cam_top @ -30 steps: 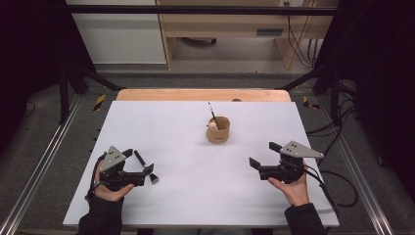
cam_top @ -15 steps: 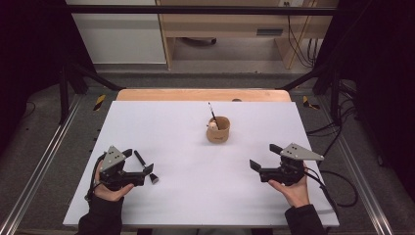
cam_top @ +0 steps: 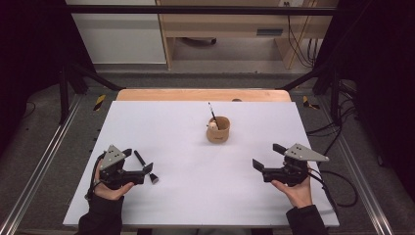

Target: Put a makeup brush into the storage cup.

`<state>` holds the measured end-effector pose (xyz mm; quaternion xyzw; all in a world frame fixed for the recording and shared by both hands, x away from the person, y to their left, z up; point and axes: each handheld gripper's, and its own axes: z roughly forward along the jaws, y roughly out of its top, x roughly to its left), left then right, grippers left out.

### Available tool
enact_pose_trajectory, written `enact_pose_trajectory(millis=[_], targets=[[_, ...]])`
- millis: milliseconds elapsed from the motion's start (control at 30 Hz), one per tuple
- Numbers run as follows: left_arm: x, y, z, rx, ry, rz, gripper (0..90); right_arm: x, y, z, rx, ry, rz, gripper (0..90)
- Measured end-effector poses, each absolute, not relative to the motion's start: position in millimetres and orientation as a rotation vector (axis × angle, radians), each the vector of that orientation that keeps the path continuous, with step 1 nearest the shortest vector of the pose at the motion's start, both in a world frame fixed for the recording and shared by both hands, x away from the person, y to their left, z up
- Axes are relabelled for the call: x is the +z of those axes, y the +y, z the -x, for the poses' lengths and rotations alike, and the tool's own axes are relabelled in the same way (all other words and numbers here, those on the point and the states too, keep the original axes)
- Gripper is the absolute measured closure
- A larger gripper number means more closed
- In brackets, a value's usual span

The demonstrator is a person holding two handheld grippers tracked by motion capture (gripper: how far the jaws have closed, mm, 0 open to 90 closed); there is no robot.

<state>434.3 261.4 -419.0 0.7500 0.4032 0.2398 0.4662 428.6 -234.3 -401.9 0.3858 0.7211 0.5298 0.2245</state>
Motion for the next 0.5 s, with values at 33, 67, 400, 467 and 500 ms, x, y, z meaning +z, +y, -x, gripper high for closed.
enact_pose_trajectory(millis=[33,67,400,467,500], targets=[[-418.5,262.1,-434.6,0.591,0.992,-1.841,5.8,-401.7,-234.8,-428.3,1.462,1.989,-1.066,6.4],[-418.1,262.5,-434.8,0.591,0.994,-1.838,5.8,-401.7,-234.8,-428.2,1.462,1.989,-1.066,6.4],[-418.6,267.3,-441.6,0.595,1.046,-1.832,5.8,-400.8,-236.0,-427.0,1.462,1.982,-1.075,6.5],[-419.6,267.4,-442.9,0.598,1.055,-1.837,5.9,-400.7,-236.5,-426.8,1.461,1.982,-1.076,6.5],[-420.0,267.4,-443.4,0.596,1.061,-1.838,5.8,-400.7,-236.5,-426.7,1.460,1.982,-1.077,6.5]])
